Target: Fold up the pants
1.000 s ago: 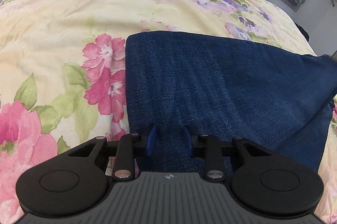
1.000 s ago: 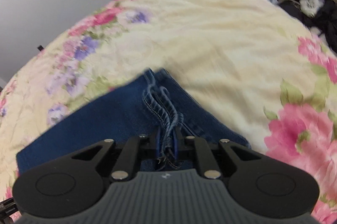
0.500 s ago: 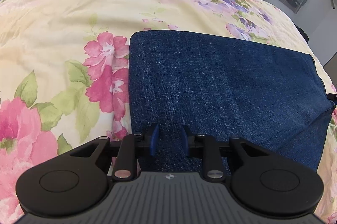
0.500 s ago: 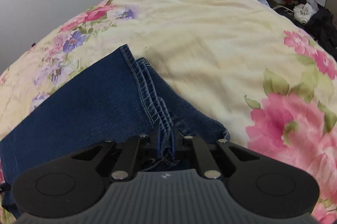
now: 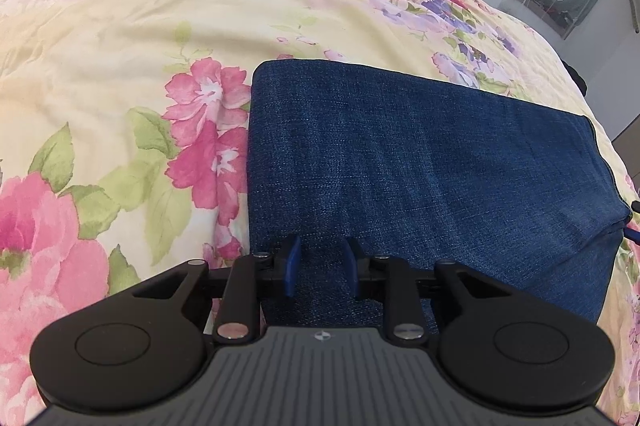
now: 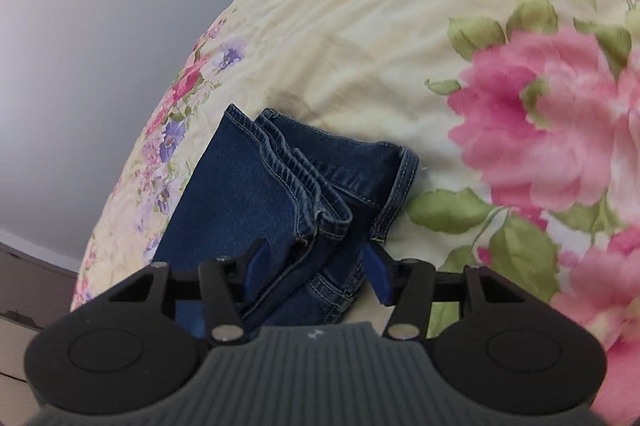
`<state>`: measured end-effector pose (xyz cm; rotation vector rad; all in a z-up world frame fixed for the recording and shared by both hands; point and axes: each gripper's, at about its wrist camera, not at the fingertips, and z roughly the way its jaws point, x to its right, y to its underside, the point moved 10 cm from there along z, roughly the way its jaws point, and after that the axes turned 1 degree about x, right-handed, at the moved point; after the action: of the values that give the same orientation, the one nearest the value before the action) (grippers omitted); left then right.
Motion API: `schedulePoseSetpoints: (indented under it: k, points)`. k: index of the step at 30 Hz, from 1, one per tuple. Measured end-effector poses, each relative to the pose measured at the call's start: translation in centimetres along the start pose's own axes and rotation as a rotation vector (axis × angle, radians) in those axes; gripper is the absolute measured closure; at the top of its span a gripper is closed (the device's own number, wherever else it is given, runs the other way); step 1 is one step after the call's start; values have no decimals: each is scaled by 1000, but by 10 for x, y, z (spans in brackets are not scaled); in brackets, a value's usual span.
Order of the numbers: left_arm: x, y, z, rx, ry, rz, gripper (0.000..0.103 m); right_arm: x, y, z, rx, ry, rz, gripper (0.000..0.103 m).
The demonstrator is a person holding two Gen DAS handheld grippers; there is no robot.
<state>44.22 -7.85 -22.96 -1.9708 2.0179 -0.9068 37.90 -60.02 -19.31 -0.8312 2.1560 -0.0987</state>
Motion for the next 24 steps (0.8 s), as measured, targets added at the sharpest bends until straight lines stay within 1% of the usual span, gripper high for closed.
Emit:
schedulePoseSetpoints:
  k: [1,2,3,4,6,7,8,9,11,12,14,16,17,18,19,20,22,23,24]
  points:
    - [1,0,-1,-1,-1,0,73,-2,-1,3,11,-9,19,59]
    - [1,0,-1,-3,-1,2,73,-4,-1,8,15,-14,32,64]
    - [1,0,-1,-3,-1,3,73,-5,-2,12,19,-8,41,68]
    - [1,0,-1,-3,1,0,73,-5,-2,16,22,6,51,74]
    - [0,0,-1,-3,4,-4,73,-8,-4,21,25,27,43,76]
    - [0,0,-1,-3,5,-6,73,-9,-5,23,33,51,33,85]
    - [0,0,-1,-1,7,-9,73,-11,-6,24,33,65,29,91]
    - [0,-1,-2,5,11,-12,73,-15,-7,26,34,77,14,94]
    - [0,-7,-7,41,23,-17,73,-35,-15,25,48,119,-70,96]
    - [0,-9,-8,48,29,-25,73,-51,-20,23,62,109,-111,96]
    - [-1,-10,-7,32,35,-45,73,-95,-31,15,90,52,-202,96]
    - [0,-7,-5,16,33,-41,73,-139,-39,-1,135,-16,-298,97]
    - [0,-6,-4,18,36,-35,73,-156,-43,-11,168,-29,-352,97]
    - [1,-5,-5,24,44,-34,73,-162,-46,-19,191,-31,-384,97]
    - [2,-4,-5,32,55,-37,73,-158,-47,-22,200,-16,-400,97]
    - [2,-2,-5,31,61,-38,73,-144,-46,-19,188,24,-410,98]
    - [3,0,-2,25,64,-25,73,-96,-38,-2,123,140,-380,98]
    - [4,1,-2,24,62,-17,74,-69,-31,8,89,179,-334,98]
    - [5,1,-2,24,59,-10,74,-46,-26,16,73,205,-301,98]
